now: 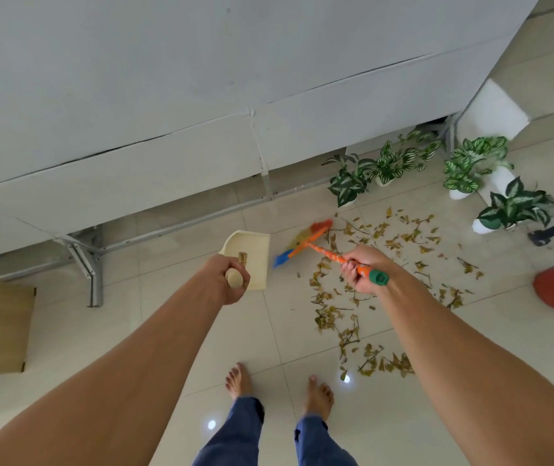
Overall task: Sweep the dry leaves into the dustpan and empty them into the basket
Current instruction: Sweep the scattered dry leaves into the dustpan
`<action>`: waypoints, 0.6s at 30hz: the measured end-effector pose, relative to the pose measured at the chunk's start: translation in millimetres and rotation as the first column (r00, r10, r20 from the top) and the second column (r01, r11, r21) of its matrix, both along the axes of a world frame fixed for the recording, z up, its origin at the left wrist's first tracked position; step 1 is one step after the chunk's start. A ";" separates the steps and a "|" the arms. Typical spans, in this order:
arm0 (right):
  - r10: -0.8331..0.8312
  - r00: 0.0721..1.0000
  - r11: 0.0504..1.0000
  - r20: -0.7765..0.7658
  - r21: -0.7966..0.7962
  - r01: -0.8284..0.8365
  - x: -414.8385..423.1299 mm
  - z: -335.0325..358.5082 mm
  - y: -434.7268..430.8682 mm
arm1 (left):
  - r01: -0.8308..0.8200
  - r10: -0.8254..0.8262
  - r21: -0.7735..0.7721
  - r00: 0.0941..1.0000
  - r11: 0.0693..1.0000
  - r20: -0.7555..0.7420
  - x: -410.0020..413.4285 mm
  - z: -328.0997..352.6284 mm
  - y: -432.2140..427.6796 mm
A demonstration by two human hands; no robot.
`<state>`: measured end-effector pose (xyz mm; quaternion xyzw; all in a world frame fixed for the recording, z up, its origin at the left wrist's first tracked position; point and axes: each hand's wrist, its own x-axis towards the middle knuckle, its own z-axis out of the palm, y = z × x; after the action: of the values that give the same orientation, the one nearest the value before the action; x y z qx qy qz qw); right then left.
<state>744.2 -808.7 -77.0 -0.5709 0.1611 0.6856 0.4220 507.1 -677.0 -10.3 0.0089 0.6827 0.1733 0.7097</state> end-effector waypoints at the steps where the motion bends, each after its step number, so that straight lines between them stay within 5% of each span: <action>1: 0.012 0.999 1.000 0.030 -0.013 -0.012 2.2 3.9 -7.3 | 0.004 -0.004 -0.005 1.000 1.000 0.007 3.0 0.4 -0.3; 5: 0.069 0.988 0.998 0.140 -0.013 -0.068 2.8 16.8 -38.7 | -0.008 0.009 -0.013 1.000 1.000 0.029 11.1 -0.4 5.0; 18: -0.031 0.994 0.999 0.107 0.016 0.030 20.3 0.0 -20.9 | -0.022 0.022 -0.008 1.000 1.000 0.004 19.8 7.4 14.5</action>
<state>764.5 -829.6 -77.1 -0.6014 0.1421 0.6485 0.4445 526.8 -662.5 -3.0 -0.0018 0.6821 0.1786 0.7091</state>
